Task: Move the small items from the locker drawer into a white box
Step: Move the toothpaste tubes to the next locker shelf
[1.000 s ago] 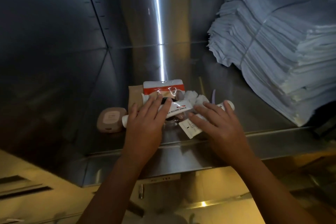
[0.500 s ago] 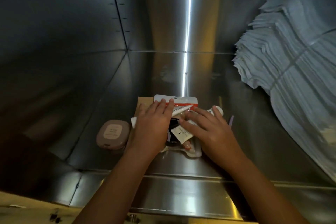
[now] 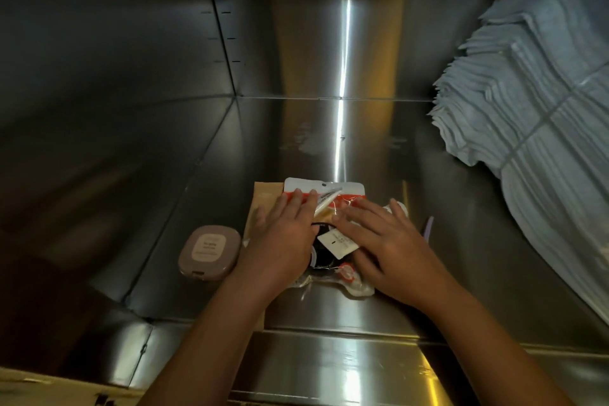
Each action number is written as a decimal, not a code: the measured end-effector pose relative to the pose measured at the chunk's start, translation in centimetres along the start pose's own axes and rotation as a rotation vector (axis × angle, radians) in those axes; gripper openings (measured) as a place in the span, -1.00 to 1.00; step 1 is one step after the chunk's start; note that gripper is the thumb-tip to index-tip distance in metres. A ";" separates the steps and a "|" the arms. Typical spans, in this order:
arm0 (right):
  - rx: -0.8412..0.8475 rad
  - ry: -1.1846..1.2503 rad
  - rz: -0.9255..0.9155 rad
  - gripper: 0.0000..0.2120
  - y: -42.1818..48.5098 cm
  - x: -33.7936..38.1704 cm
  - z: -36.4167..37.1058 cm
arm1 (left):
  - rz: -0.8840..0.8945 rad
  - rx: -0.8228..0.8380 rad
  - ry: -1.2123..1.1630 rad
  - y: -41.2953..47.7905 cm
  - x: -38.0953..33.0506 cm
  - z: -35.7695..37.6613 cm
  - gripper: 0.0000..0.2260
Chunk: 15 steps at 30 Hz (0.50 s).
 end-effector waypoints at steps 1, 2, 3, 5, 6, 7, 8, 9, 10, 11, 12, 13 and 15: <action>0.016 0.008 0.016 -0.60 -0.1 -0.1 0.0 | 0.000 -0.013 0.010 -0.1 0.0 -0.1 -0.51; 0.034 0.020 0.031 -0.59 -0.2 -0.2 0.0 | 0.006 -0.030 0.018 -0.3 -0.1 -0.3 -0.52; 0.053 0.032 0.043 -0.57 -0.3 -0.3 0.1 | 0.017 -0.053 0.023 -0.5 -0.2 -0.5 -0.52; 0.079 0.042 0.056 -0.54 -0.5 -0.2 0.2 | 0.050 -0.111 0.028 -1.0 -0.5 -1.1 -0.52; 0.086 0.040 0.058 -0.53 -0.5 -0.2 0.2 | 0.064 -0.136 0.028 -1.2 -0.7 -1.3 -0.52; 0.091 0.036 0.060 -0.52 -0.5 0.0 0.2 | 0.080 -0.158 0.027 -1.5 -1.0 -1.6 -0.53; 0.094 0.031 0.059 -0.51 -0.6 0.1 0.2 | 0.096 -0.178 0.023 -1.8 -1.2 -1.9 -0.53; 0.095 0.026 0.059 -0.50 -0.6 0.3 0.1 | 0.109 -0.196 0.018 -2.0 -1.3 -2.1 -0.53; 0.094 0.023 0.062 -0.50 -0.7 0.5 0.0 | 0.122 -0.212 0.006 -2.3 -1.3 -2.3 -0.53; 0.088 0.021 0.068 -0.50 -0.8 0.7 -0.1 | 0.135 -0.226 -0.008 -2.6 -1.4 -2.5 -0.53; 0.078 0.020 0.077 -0.50 -0.9 0.8 -0.4 | 0.148 -0.239 -0.023 -3.0 -1.4 -2.7 -0.53; 0.063 0.020 0.087 -0.51 -1.0 1.0 -0.6 | 0.161 -0.254 -0.030 -3.3 -1.5 -3.0 -0.52; 0.026 0.016 0.106 -0.53 -1.2 1.3 -1.2 | 0.208 -0.298 -0.039 -4.4 -2.1 -3.8 -0.53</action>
Point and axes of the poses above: each hand's wrist, its own y-axis towards the middle knuckle, its own z-axis out of the palm, x = y × z, the point moved 10 cm from there along y, towards the middle knuckle, and after that the axes turned 9 degrees about -z, right-handed, at the moved point
